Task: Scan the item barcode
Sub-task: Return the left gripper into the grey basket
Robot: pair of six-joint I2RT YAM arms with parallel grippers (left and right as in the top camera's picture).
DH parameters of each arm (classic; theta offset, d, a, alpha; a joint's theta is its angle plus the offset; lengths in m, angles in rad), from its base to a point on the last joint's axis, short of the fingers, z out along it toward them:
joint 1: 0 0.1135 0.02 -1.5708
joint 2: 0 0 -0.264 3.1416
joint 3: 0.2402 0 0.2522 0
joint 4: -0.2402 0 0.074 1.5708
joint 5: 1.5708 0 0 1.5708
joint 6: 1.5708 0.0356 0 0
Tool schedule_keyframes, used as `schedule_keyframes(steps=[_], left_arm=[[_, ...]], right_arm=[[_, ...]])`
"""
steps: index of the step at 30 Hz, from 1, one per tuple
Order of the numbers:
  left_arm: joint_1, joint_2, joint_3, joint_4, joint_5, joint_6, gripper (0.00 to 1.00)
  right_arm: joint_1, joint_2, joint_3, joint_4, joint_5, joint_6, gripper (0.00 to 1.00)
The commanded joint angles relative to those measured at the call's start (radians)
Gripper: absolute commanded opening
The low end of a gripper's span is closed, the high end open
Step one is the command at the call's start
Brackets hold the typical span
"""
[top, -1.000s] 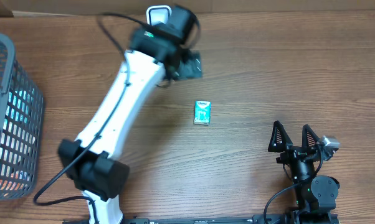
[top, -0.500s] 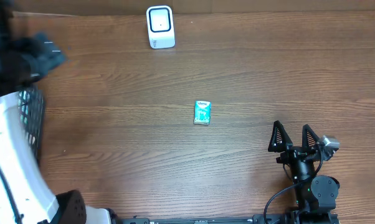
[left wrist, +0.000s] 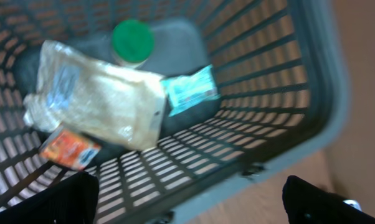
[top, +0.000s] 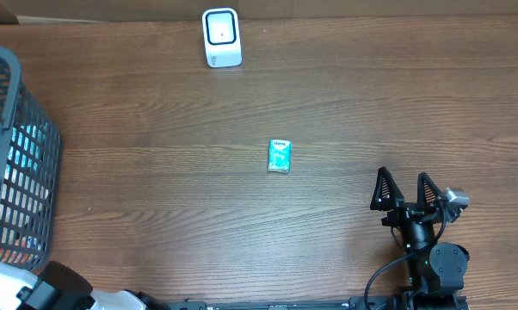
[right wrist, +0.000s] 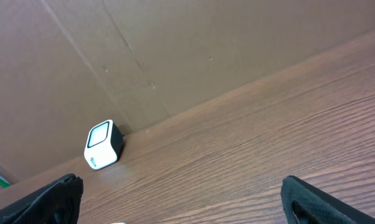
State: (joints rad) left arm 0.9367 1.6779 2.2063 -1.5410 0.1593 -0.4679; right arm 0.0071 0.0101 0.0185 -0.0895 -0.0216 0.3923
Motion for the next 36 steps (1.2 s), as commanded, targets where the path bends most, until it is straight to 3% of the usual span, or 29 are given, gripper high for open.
schedule_keyframes(steps=[1,12,20,24,36], left_arm=[[0.000,0.034,-0.137,0.010,-0.146,-0.018,0.96],[0.015,0.035,-0.525,0.186,-0.296,-0.017,0.92],[0.026,0.035,-0.732,0.469,-0.275,0.183,0.95],[0.025,0.035,-0.764,0.564,-0.189,0.243,0.96],[0.025,0.062,-0.773,0.742,-0.141,0.400,0.89]], right_arm=[[-0.003,-0.007,-0.011,0.007,0.003,0.000,1.00],[-0.003,-0.007,-0.011,0.007,0.003,0.000,1.00],[-0.003,-0.007,-0.011,0.007,0.003,0.000,1.00],[-0.003,-0.007,-0.011,0.007,0.003,0.000,1.00],[-0.003,-0.007,-0.011,0.007,0.003,0.000,1.00]])
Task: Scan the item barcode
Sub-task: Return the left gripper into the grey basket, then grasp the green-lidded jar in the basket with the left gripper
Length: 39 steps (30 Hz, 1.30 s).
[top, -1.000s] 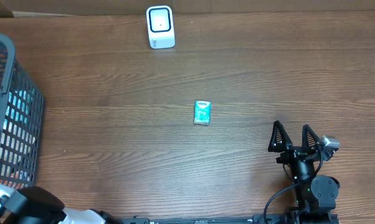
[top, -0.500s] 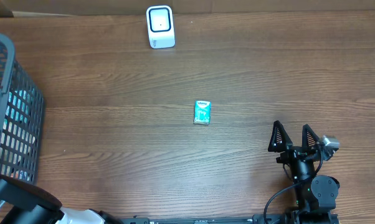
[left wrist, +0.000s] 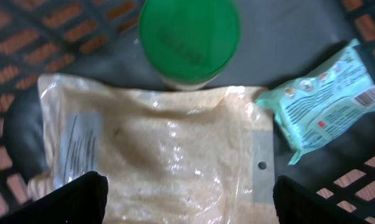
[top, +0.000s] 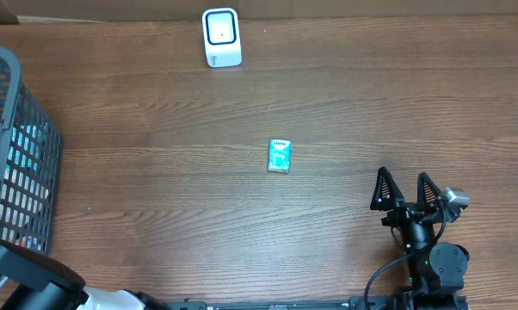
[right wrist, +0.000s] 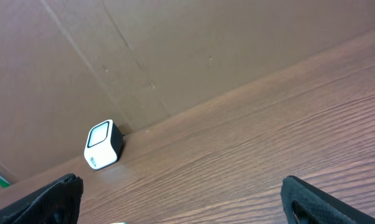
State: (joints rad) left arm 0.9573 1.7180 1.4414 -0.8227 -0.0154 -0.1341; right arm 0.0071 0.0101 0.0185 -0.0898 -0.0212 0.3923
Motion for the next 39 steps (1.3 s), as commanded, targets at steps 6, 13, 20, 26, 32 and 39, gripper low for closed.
schedule_keyframes(steps=[6,13,20,26,32,39], left_arm=[[0.004,0.031,-0.008,0.165,0.002,0.109,0.87],[0.003,0.114,-0.008,0.230,0.001,0.166,1.00],[0.003,0.180,-0.008,0.337,-0.016,0.245,1.00],[0.004,0.220,-0.008,0.389,-0.081,0.247,0.99],[0.003,0.296,-0.008,0.455,-0.081,0.246,1.00],[0.002,0.300,-0.008,0.518,-0.034,0.240,0.79]], right_arm=[[-0.003,-0.007,-0.011,0.007,0.003,0.000,1.00],[-0.003,-0.007,-0.011,0.007,0.003,0.000,1.00],[-0.003,-0.007,-0.011,0.007,0.003,0.000,1.00],[-0.003,-0.007,-0.011,0.007,0.003,0.000,1.00],[-0.003,-0.007,-0.011,0.007,0.003,0.000,1.00],[-0.003,-0.007,-0.011,0.007,0.002,0.000,1.00]])
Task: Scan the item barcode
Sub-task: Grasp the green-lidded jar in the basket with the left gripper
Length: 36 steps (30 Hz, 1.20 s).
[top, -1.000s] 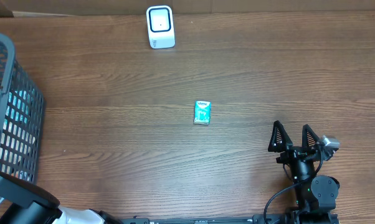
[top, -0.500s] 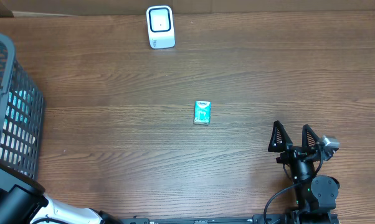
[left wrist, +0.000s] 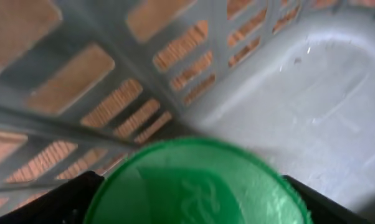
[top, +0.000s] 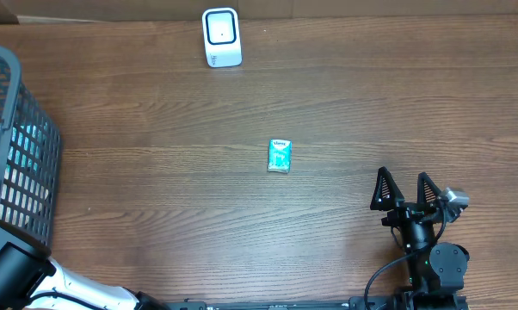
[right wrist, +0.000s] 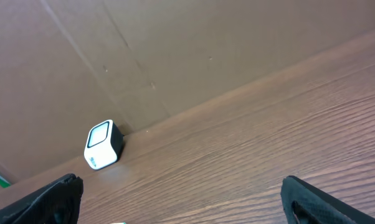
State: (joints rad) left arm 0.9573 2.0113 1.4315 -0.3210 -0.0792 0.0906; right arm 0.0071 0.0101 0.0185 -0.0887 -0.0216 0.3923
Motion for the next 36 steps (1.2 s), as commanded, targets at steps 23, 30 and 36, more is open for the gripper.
schedule_keyframes(steps=[23,30,36], left_arm=[[-0.087,-0.326,0.054,0.011,0.209,-0.223,0.55],[-0.284,-0.725,0.055,-0.034,0.207,-0.270,0.52],[-0.586,-0.801,0.055,-0.242,0.211,-0.270,0.56]], right_arm=[[-0.003,-0.007,-0.011,0.006,0.003,0.000,1.00],[-0.003,-0.007,-0.011,0.006,0.003,0.000,1.00],[-0.003,-0.007,-0.011,0.006,0.003,0.000,1.00]])
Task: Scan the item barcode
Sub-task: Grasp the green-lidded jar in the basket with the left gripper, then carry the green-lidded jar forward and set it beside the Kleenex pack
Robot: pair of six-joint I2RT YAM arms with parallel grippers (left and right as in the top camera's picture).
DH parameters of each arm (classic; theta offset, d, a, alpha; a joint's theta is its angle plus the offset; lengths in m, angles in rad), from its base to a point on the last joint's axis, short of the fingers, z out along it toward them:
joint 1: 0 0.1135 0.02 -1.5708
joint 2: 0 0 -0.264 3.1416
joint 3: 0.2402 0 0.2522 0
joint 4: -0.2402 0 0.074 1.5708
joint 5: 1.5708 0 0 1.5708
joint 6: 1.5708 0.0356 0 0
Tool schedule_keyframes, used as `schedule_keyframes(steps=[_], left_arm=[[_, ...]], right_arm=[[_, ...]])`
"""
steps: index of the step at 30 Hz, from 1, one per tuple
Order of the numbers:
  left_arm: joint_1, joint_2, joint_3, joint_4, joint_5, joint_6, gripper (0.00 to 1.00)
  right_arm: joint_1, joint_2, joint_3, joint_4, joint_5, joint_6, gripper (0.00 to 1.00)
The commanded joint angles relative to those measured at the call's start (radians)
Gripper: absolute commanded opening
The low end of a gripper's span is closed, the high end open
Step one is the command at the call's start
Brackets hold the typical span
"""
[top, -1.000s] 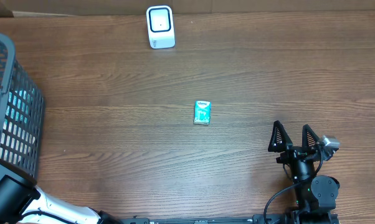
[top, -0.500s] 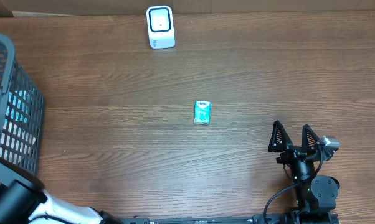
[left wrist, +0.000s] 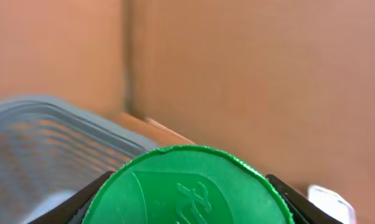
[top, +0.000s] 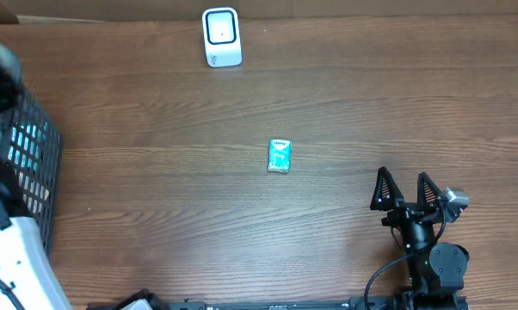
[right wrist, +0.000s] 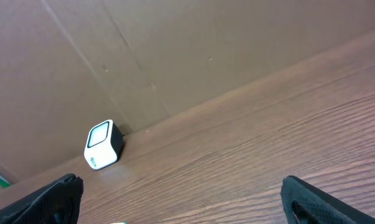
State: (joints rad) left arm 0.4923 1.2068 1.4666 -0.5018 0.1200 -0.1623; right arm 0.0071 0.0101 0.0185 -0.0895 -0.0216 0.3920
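Observation:
A container with a round green lid [left wrist: 187, 186] fills the bottom of the left wrist view. My left gripper [left wrist: 187, 202] is shut on it, one black finger [left wrist: 91, 199] at each side; the container's body is hidden. It is held above the rim of the grey basket [left wrist: 44, 124]. The white scanner [top: 222, 36] stands at the table's far edge and shows small at the right [left wrist: 327, 198]. My right gripper [top: 405, 189] rests open near the front right, holding nothing.
A small teal packet [top: 279, 156] lies at the table's middle. The grey mesh basket [top: 22, 164] stands at the left edge, with my left arm blurred over it. A brown cardboard wall [right wrist: 206, 37] backs the table behind the scanner [right wrist: 103, 144].
My left gripper was down inside the basket with the green lid between its fingers. It is now above the basket's rim, shut on the green-lidded container. The right arm has not moved.
My left gripper hung open over the basket holding a green-lidded container, a clear bag and packets. Then it was lower, just above these. Then it was at the green lid, deep in the basket. Now it holds that container above the basket.

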Motion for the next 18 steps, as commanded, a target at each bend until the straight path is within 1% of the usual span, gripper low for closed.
schedule_keyframes(steps=[1,7,9,12,18], left_arm=[[-0.179,0.012,0.019,-0.103,0.011,-0.017,0.55],[-0.477,0.111,0.019,-0.254,0.008,0.037,0.54],[-0.613,0.206,0.019,-0.306,-0.021,0.051,0.55],[-0.702,0.311,0.019,-0.333,-0.057,0.051,0.54],[-0.823,0.527,0.019,-0.353,-0.045,0.050,0.57]], right_arm=[[-0.003,-0.007,-0.011,0.007,0.003,0.000,1.00],[-0.003,-0.007,-0.011,0.007,0.003,0.000,1.00],[-0.003,-0.007,-0.011,0.007,0.003,0.000,1.00],[-0.003,-0.007,-0.011,0.007,0.003,0.000,1.00],[-0.003,-0.007,-0.011,0.007,0.003,0.000,1.00]])
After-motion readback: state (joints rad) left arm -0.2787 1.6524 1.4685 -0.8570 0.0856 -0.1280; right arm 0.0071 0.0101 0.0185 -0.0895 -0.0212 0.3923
